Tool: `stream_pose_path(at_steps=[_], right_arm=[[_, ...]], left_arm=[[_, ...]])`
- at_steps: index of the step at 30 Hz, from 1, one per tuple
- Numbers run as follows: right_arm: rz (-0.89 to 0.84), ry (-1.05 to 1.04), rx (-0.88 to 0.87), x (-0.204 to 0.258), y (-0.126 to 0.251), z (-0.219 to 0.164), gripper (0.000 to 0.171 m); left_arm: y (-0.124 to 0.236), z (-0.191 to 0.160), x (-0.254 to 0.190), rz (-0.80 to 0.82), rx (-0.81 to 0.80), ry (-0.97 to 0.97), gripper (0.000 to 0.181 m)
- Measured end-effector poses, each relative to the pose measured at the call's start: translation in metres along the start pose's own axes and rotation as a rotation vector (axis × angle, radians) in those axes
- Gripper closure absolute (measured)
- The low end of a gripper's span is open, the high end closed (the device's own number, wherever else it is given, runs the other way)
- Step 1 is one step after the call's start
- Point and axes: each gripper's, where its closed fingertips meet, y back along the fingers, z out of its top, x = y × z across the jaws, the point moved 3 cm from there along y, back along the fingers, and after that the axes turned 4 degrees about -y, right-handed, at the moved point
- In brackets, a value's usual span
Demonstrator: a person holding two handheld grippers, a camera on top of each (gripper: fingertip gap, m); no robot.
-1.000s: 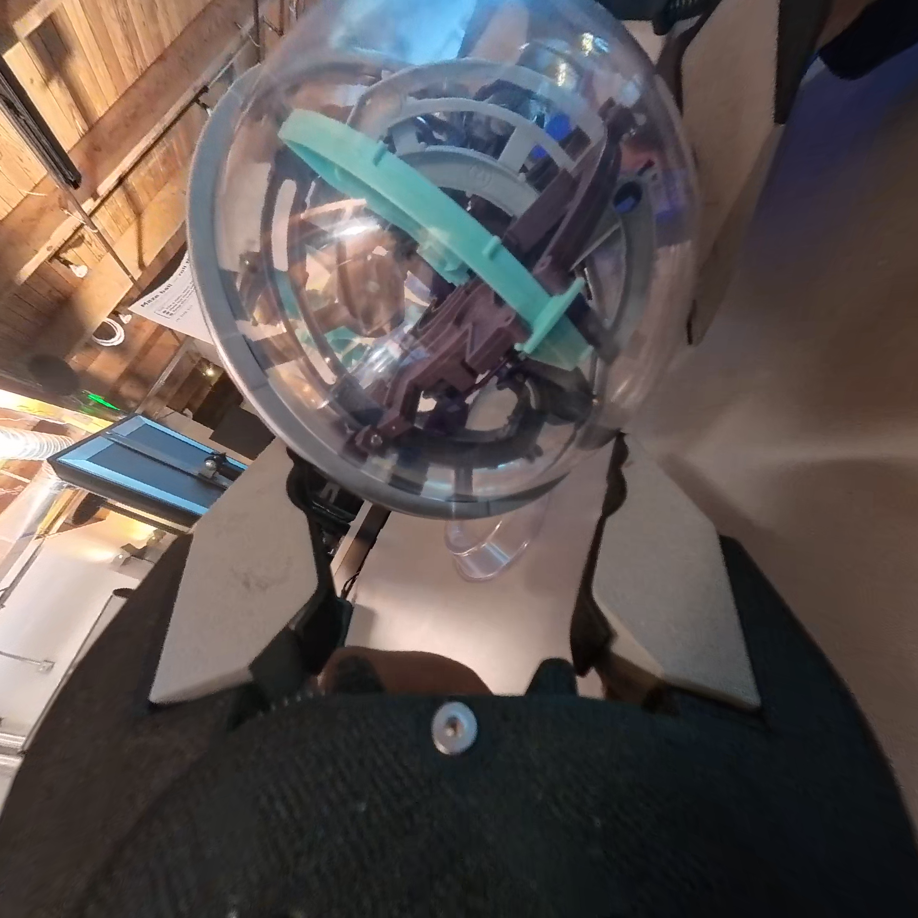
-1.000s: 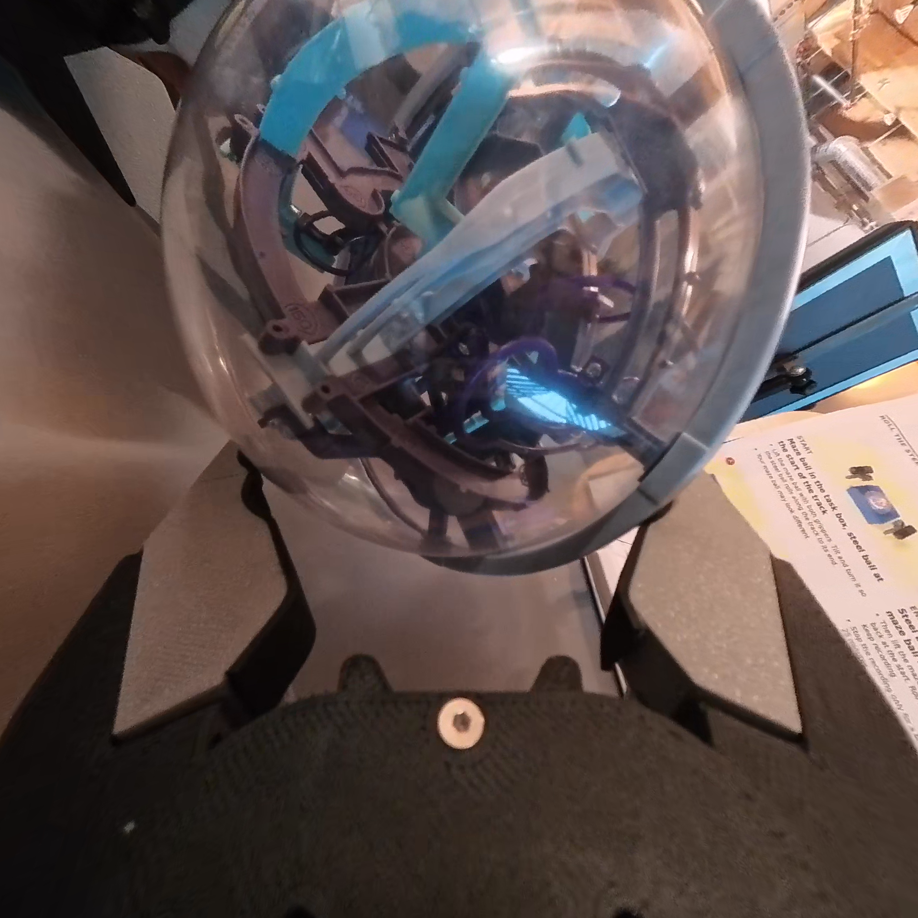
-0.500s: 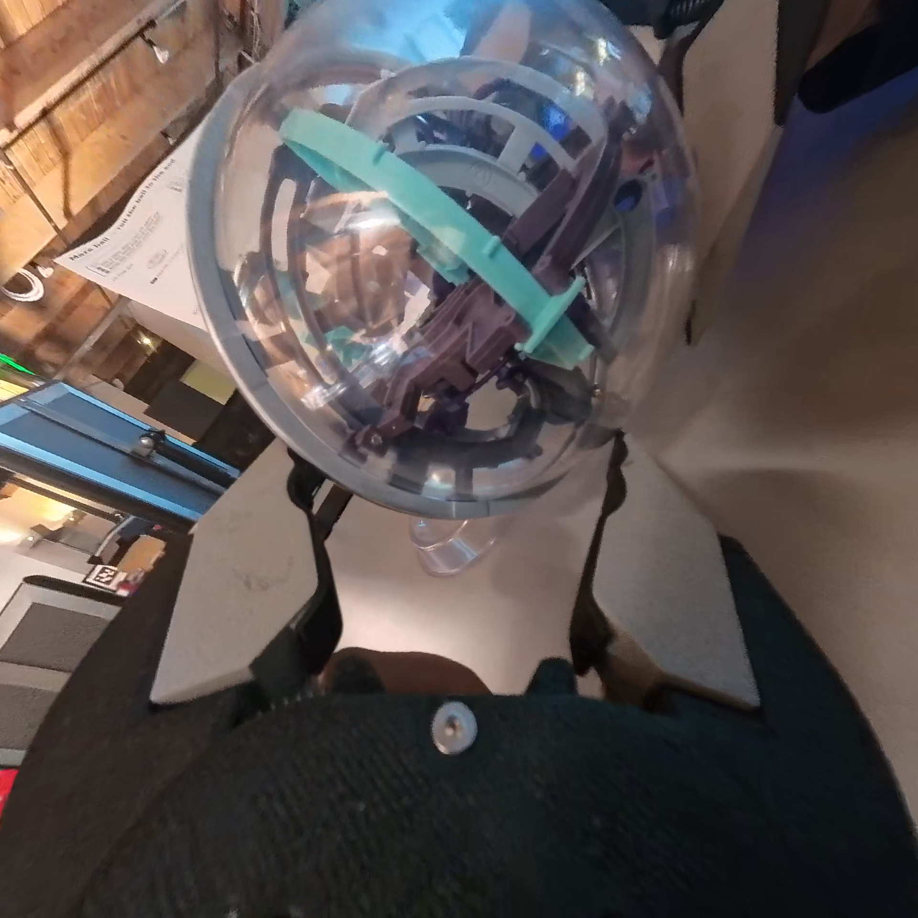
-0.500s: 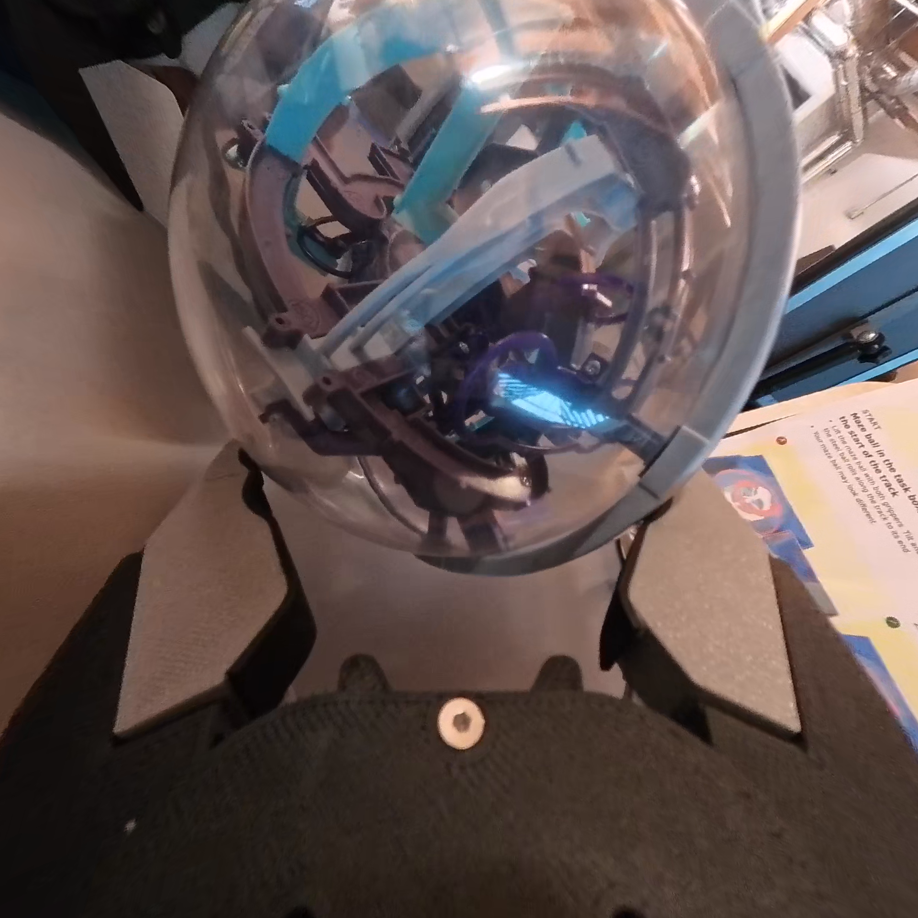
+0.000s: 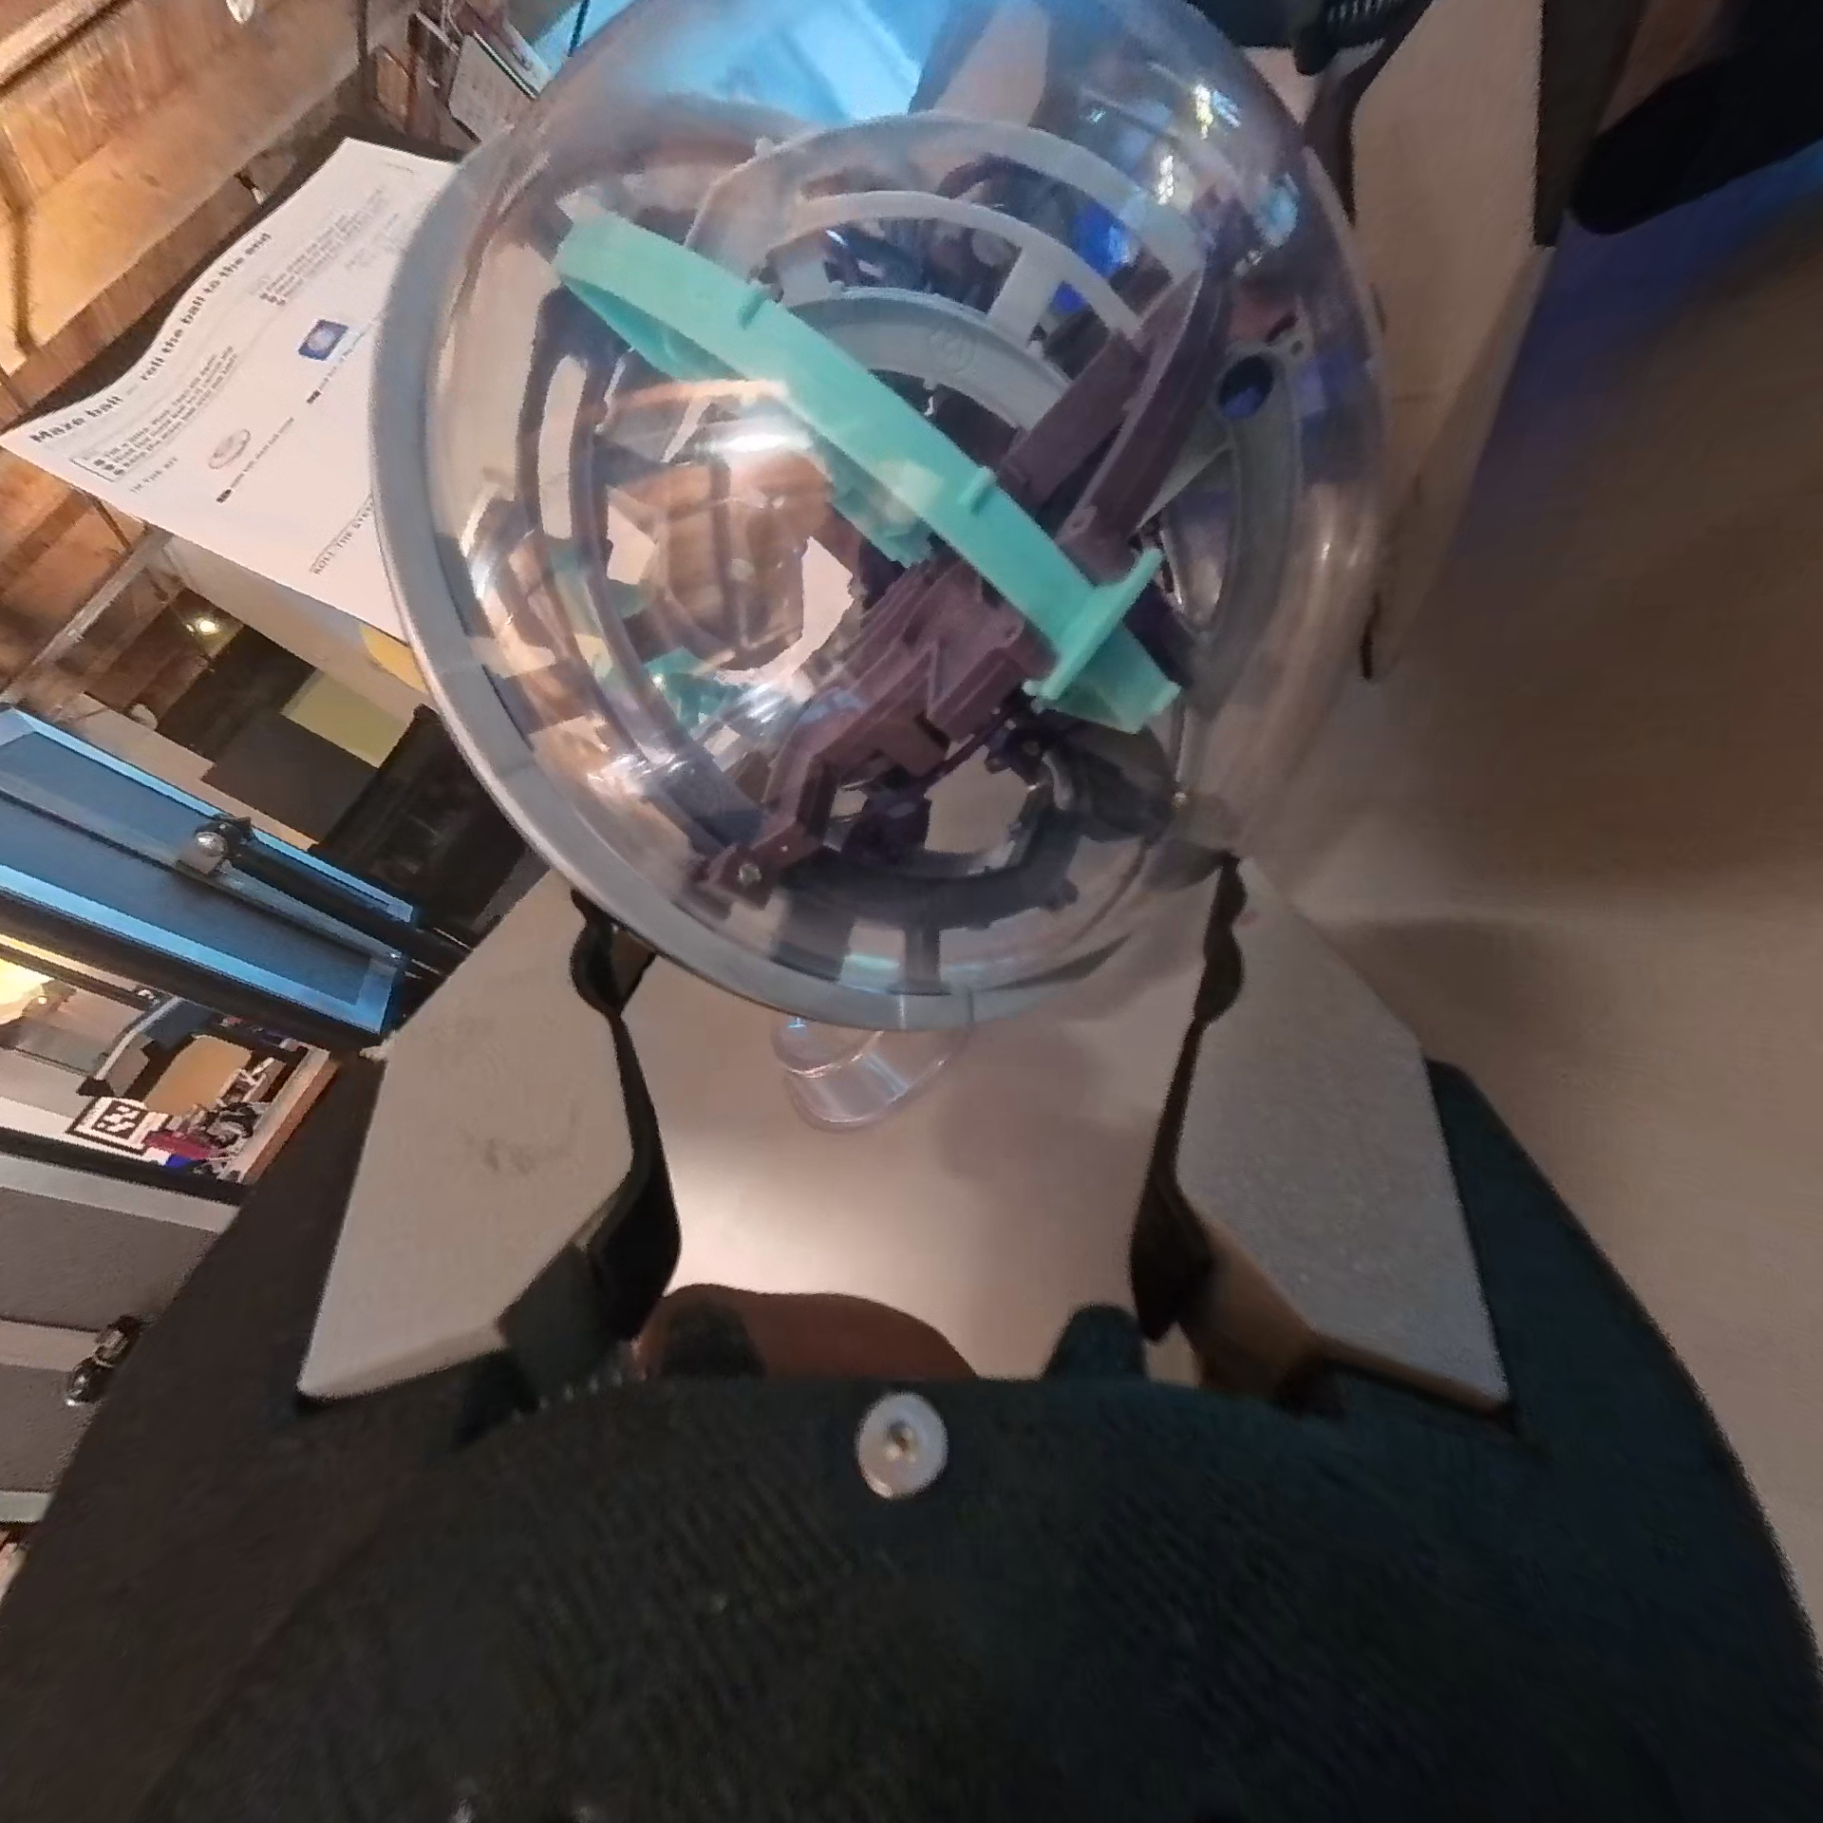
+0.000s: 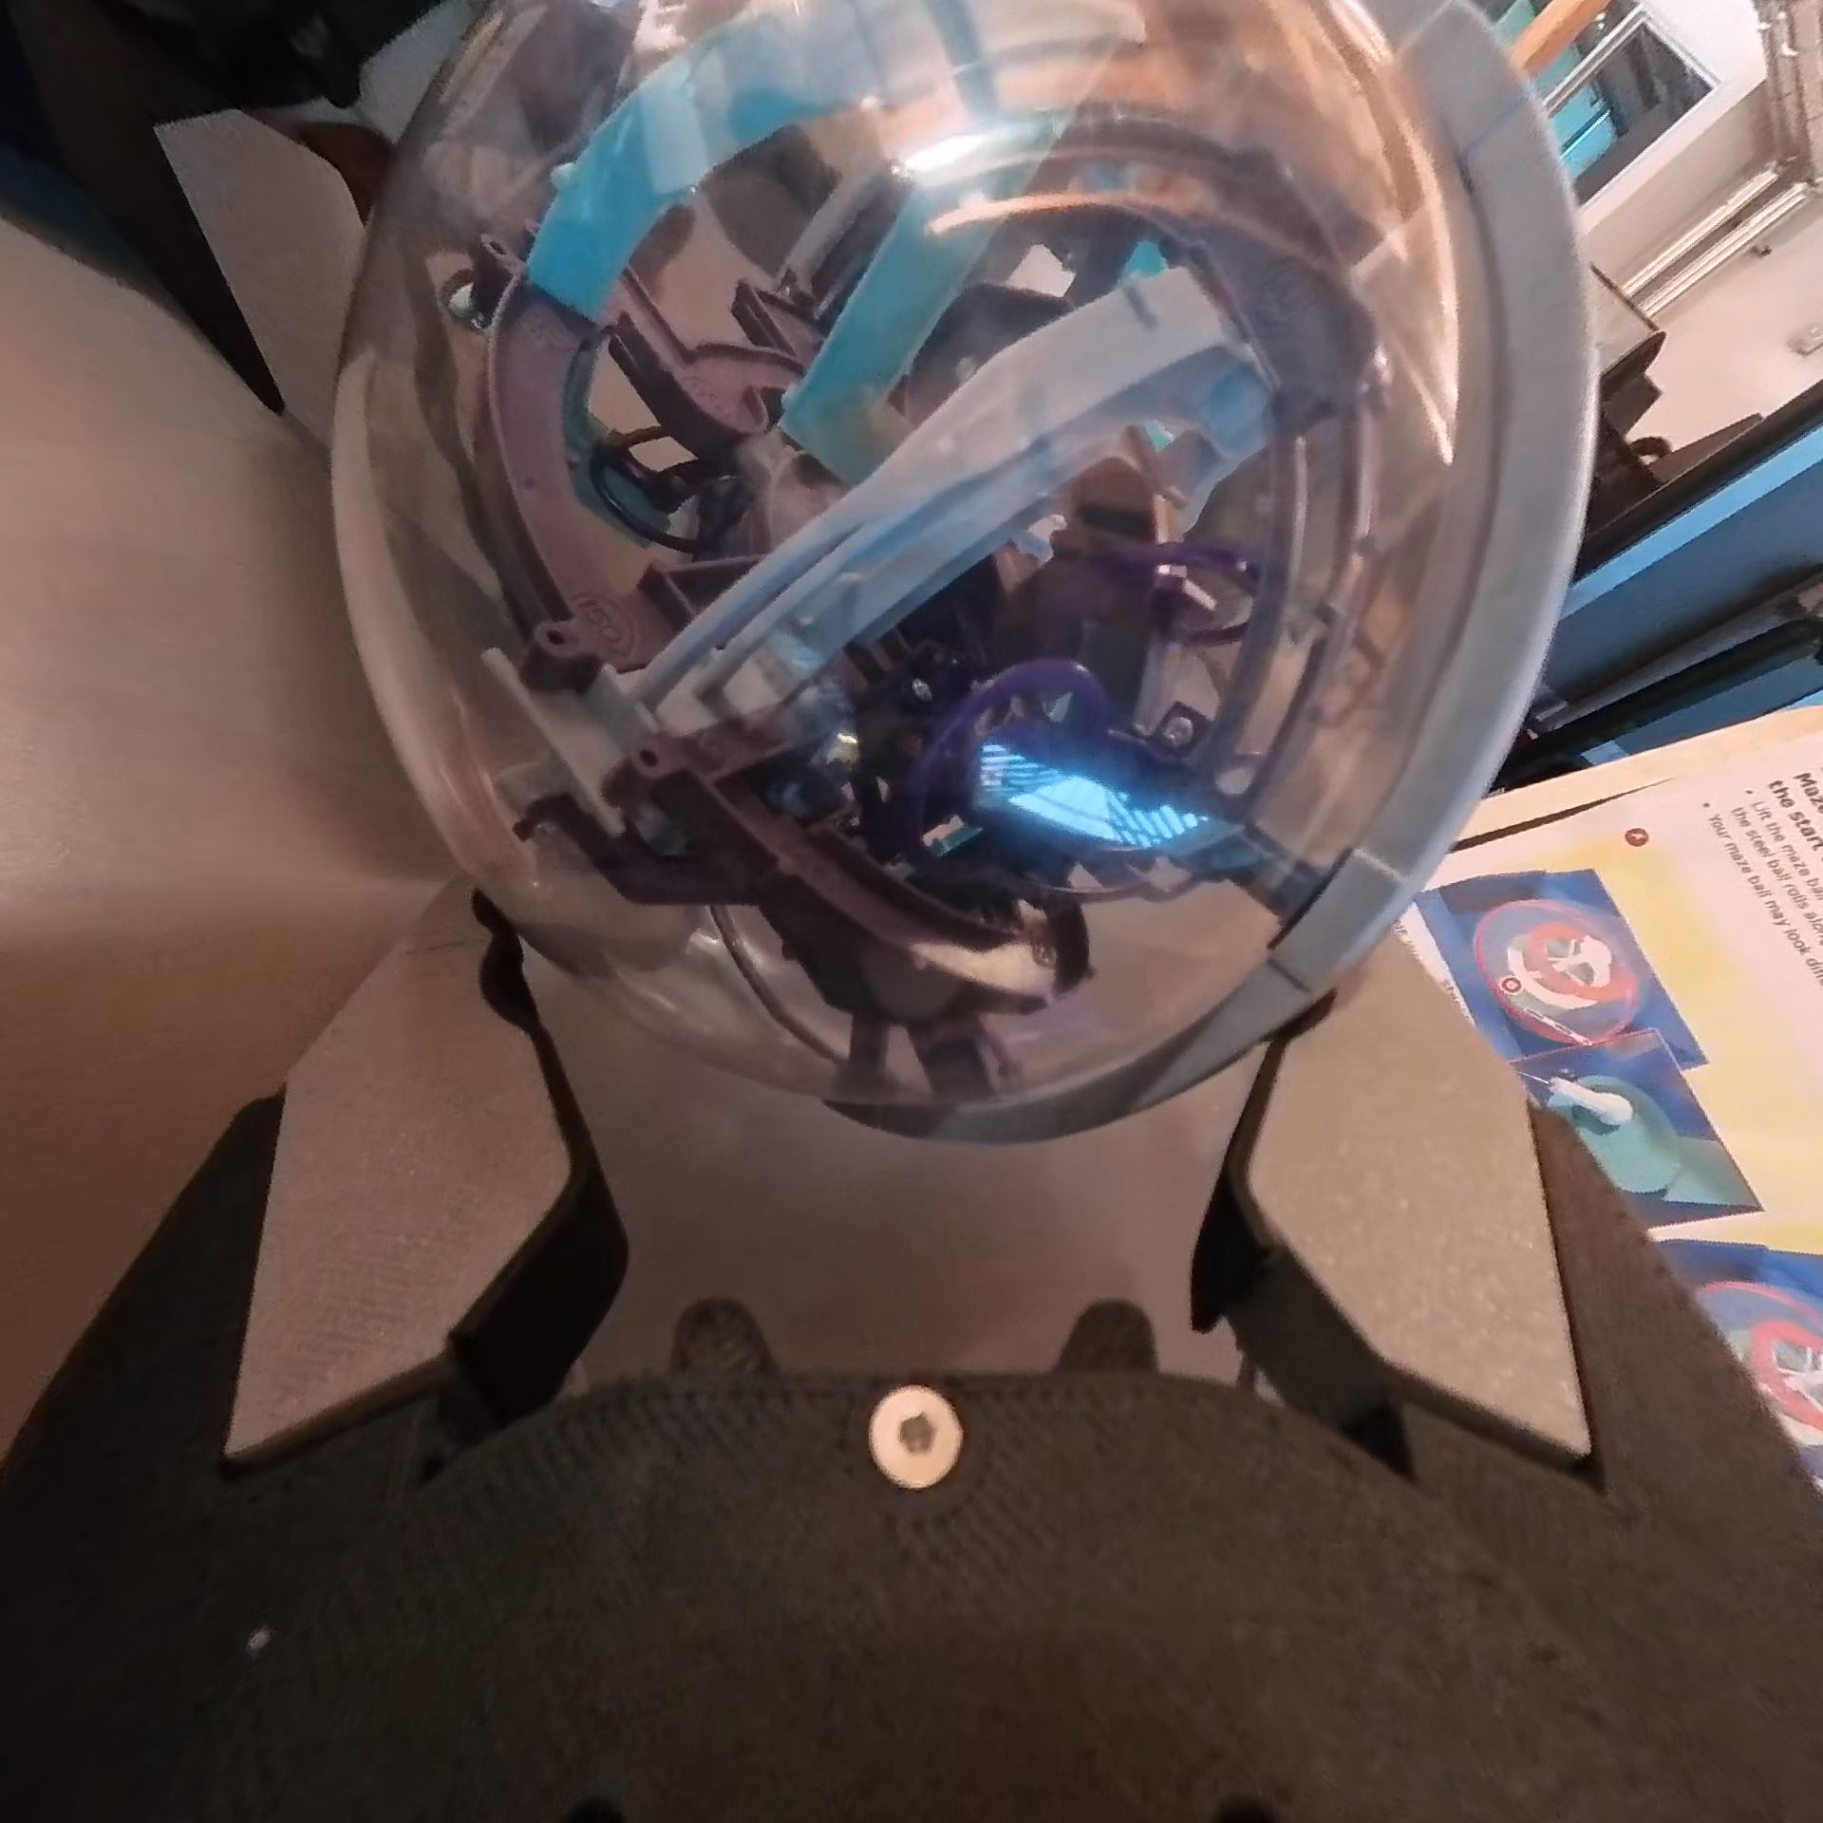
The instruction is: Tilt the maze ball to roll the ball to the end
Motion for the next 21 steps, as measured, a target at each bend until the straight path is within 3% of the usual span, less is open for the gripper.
stream_pose_path(at_steps=[21], right_arm=[[0.051,-0.067,0.027,0.0018,-0.0004,-0.0038,0.022]], left_arm=[[-0.0025,-0.0035,-0.0038,-0.059,0.019,0.087,0.064]])
